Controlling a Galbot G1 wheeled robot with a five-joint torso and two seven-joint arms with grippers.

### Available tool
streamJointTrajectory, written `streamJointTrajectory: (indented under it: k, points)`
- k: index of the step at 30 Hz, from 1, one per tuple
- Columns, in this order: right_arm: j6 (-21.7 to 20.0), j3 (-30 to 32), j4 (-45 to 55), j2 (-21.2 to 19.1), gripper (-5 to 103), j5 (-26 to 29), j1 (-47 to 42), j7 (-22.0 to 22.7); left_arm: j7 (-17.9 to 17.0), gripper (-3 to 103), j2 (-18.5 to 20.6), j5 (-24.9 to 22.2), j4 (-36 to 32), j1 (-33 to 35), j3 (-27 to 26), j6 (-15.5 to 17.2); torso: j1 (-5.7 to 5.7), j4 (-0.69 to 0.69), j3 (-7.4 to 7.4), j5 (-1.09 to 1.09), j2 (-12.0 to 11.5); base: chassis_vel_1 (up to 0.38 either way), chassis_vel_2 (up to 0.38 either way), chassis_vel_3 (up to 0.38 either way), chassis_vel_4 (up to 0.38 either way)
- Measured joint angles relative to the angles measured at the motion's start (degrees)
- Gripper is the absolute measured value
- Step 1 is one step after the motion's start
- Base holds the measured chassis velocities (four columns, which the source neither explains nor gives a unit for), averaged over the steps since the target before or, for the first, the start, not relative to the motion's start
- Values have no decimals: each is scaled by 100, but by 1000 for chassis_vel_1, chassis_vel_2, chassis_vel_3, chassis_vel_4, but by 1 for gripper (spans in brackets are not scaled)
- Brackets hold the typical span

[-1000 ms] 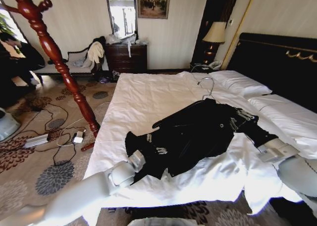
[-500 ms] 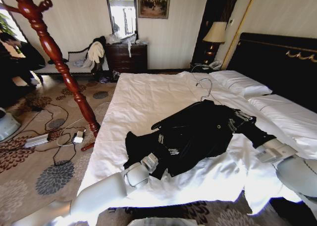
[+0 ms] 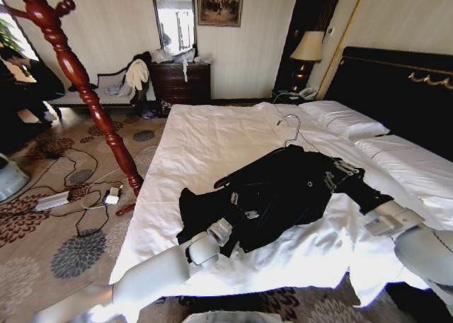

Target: Pick up the clothes from the bed and hang them on the clothes hanger.

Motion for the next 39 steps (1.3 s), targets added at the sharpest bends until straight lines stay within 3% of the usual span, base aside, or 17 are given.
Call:
streamJointTrajectory:
  k: [7,20,22,28,32,39]
  points:
    - [48,-11,23,69,19,-36,32,-3,-122,59,-139,-13,139,-72,129,116,0,0,0,0,0,0,0,0,0]
    - [117,123,148,-26,19,-1,-142,-75,-130,57,-247,94,257,-91,141,124,0,0,0,0,0,0,0,0,0]
    - [117,125,169,-42,19,8,-158,-75,-131,47,-249,134,288,-78,114,105,0,0,0,0,0,0,0,0,0]
    - [111,125,180,-32,19,17,-175,-72,-134,31,-215,140,286,-64,91,78,0,0,0,0,0,0,0,0,0]
    - [108,125,201,-12,19,14,-182,-71,-135,10,-196,141,293,-54,35,38,0,0,0,0,0,0,0,0,0]
    - [105,191,234,8,19,7,-268,-63,-135,0,-196,183,340,-13,-36,-19,0,0,0,-1,0,0,0,0,0]
